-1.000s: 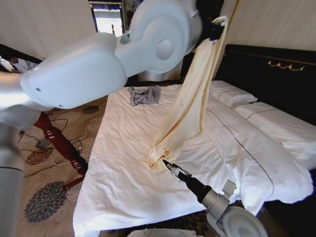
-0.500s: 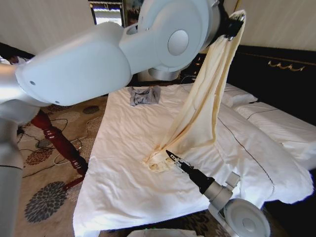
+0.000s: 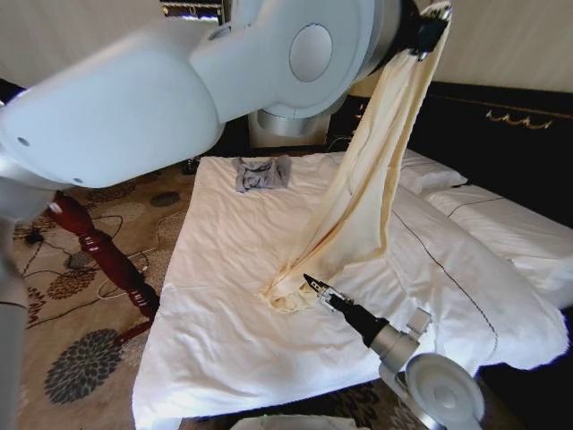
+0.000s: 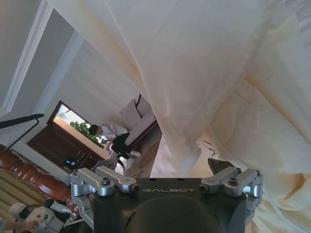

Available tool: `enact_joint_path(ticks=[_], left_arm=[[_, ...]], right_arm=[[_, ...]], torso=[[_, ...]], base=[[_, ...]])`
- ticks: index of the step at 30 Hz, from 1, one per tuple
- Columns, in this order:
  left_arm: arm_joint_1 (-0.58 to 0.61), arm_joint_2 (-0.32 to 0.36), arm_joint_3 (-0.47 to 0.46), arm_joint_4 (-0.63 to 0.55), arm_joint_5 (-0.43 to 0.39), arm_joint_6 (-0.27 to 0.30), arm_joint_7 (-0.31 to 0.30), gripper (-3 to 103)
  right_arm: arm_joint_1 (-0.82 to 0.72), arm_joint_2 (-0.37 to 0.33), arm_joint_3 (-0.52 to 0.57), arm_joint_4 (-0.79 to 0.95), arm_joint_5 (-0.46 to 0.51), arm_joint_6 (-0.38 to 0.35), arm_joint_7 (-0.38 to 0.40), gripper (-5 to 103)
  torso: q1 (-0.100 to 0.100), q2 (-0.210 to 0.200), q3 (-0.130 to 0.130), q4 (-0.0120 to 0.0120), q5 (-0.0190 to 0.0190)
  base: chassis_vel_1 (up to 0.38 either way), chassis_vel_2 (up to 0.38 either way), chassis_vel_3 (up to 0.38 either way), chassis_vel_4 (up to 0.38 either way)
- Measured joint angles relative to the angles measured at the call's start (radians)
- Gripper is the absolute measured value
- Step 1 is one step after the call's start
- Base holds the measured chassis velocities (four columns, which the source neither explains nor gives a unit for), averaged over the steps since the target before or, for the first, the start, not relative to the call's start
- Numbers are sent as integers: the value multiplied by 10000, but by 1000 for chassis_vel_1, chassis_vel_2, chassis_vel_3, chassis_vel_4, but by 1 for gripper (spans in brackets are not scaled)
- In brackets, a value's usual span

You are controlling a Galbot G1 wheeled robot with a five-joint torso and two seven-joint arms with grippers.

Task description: Pick up the clothes from the bed and hang them on the clothes hanger.

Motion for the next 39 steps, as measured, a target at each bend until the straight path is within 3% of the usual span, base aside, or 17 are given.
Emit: enact_joint_path(ticks=[6,10,13,15,19,21,24,25,26,30,32,34,39], left_arm=[[-11,-82,18,-10,-76,-7,-44,1],[-41,-109,32,-33,-144,-17,-76,1],[-47,-123,47,-66,-177,-25,-110,1],[-46,-125,56,-79,-180,-25,-118,1],[-26,-121,68,-89,-180,-25,-149,1],[-15,-117,68,-86,-178,-25,-150,1],[81,-78,68,-81,-127,-25,-150,1],[117,-69,68,-91,-108,-25,-155,1],[185,-63,69,-119,-66,-26,-166,1],[249,-52,68,-143,-21,-25,-179,1],[251,-47,66,-144,-20,-26,-180,1],[255,5,38,-149,-19,-26,-179,1],[302,145,12,-195,8,-26,-170,1]], right_arm=[[220,30,-84,-154,80,35,58,103],[367,-41,-35,-219,249,76,113,95],[477,-63,-31,-228,334,88,161,79],[506,-65,-36,-232,343,91,167,79],[549,-64,-65,-252,329,93,145,57],[551,-58,-78,-252,318,93,141,57],[547,-10,-141,-264,204,134,115,41],[541,7,-165,-277,164,163,112,41],[537,28,-197,-296,110,189,111,30],[561,42,-250,-307,59,214,114,20],[569,47,-260,-309,58,232,115,20],[574,78,-295,-318,57,319,114,4],[465,125,-302,-259,19,356,80,1]], torso=[[1,0,1,-1,1],[0,0,0,0,0],[0,0,0,-1,1],[0,-1,0,0,0],[0,0,0,0,0],[0,0,0,0,1],[0,0,0,0,0],[1,-1,0,0,0],[0,0,1,0,0],[0,-1,0,0,0],[0,0,0,0,0],[0,0,0,0,0],[0,-1,0,0,1]], base=[[0,0,0,0],[0,0,0,0],[0,0,0,0],[0,0,0,0],[0,0,0,0],[0,0,0,0],[0,0,0,0],[0,0,0,0],[0,0,0,0],[0,0,0,0],[0,0,0,0],[0,0,0,0],[0,0,0,0]])
